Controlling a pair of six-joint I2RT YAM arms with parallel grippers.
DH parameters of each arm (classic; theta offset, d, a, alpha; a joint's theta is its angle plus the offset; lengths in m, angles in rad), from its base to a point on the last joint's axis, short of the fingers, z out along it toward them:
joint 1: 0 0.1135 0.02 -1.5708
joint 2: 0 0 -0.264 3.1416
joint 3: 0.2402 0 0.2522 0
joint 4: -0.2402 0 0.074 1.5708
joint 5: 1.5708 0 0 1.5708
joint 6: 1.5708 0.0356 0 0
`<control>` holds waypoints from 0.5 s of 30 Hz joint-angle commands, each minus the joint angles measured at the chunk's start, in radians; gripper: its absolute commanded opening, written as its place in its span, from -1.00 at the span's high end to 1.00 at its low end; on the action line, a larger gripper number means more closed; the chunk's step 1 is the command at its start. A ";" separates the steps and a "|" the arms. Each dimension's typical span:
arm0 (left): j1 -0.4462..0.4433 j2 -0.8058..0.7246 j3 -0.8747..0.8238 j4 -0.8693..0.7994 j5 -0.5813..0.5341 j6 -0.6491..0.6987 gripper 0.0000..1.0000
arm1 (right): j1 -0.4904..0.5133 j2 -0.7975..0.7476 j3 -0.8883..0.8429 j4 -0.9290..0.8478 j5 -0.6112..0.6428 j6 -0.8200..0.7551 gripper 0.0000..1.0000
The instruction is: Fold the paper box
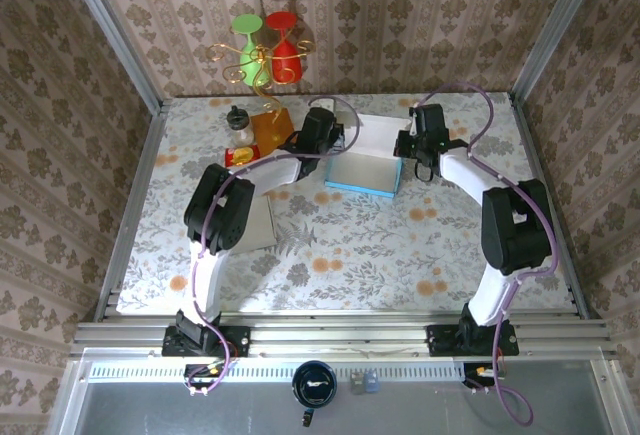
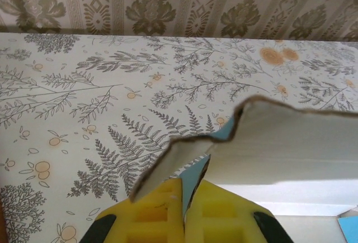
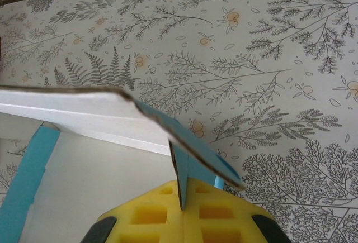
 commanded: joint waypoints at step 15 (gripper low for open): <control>-0.014 -0.068 -0.203 0.324 0.156 -0.058 1.00 | 0.089 -0.057 -0.161 0.209 0.104 -0.029 1.00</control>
